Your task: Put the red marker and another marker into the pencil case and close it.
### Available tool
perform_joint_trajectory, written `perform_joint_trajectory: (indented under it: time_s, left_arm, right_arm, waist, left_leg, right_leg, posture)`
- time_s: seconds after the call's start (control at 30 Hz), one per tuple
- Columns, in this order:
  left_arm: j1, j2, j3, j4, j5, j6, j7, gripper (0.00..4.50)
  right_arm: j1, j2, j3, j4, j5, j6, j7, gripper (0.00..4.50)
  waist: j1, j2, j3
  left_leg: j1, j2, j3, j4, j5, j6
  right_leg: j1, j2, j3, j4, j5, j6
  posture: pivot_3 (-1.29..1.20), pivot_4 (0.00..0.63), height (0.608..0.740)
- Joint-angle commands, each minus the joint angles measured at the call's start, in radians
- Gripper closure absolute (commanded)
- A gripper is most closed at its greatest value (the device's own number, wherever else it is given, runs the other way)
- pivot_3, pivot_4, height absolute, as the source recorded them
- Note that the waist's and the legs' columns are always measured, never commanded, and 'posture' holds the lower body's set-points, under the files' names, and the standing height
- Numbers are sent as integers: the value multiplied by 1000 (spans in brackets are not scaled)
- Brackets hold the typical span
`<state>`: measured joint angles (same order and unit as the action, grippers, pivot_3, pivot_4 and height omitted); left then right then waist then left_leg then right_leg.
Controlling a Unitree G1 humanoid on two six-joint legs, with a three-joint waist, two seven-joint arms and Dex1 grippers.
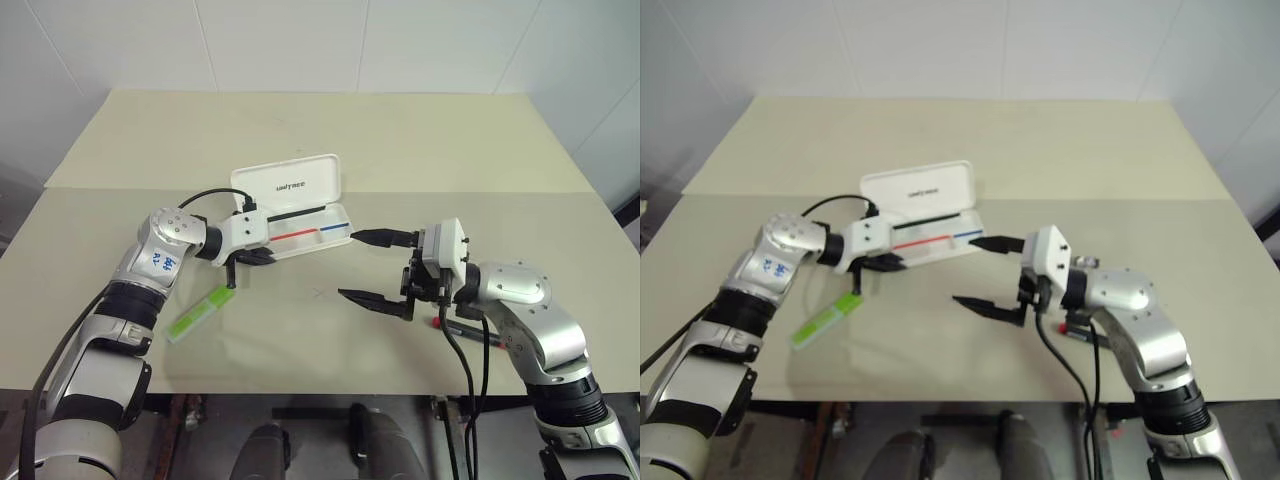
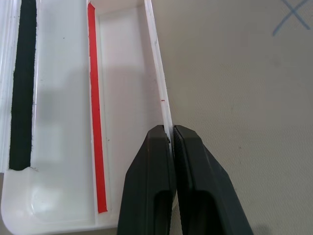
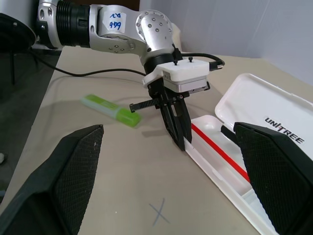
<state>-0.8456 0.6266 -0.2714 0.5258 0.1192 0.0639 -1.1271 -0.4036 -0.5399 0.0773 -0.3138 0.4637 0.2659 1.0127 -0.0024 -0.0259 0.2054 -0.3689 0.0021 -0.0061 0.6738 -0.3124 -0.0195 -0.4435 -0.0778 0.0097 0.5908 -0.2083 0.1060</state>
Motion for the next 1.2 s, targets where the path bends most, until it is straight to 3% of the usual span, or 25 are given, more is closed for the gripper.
perform_joint_trajectory:
  time_s: [0.03,0.3,0.53,1.1,1.2]
  left_arm:
    - [32,-27,-1,-38,-44,-4,-52,4469]
    - [100,-18,24,-290,-160,30,-185,4469]
    - [205,19,7,-419,-168,67,-220,4469]
    - [222,62,-43,-477,-108,276,-162,4469]
    - [225,57,-48,-487,-116,294,-154,3365]
  right_arm:
    - [-13,-14,-23,-31,27,1,10,0]
    - [0,-40,-38,-27,41,9,25,0]
    - [6,-53,-44,-30,49,16,26,0]
    - [26,-76,-60,-72,72,51,4,0]
    - [24,-81,-61,-71,74,52,1,0]
  waist:
    - [0,0,0]
    - [3,0,0]
    - [-3,0,0]
    - [-4,0,0]
    - [-4,0,0]
  left_leg:
    - [0,0,0,0,0,0]
    - [-4,0,0,1,-2,2]
    - [-2,1,1,1,-2,3]
    - [-1,1,0,6,-1,3]
    - [0,1,0,6,-1,3]
  right_leg:
    - [0,0,0,0,0,0]
    - [0,-1,0,-3,0,1]
    - [0,0,1,-1,0,0]
    - [0,1,1,0,0,-1]
    - [0,1,1,0,0,-1]
  posture:
    - [0,150,740]
    - [0,150,740]
    - [0,150,740]
    - [0,150,740]
    - [0,150,740]
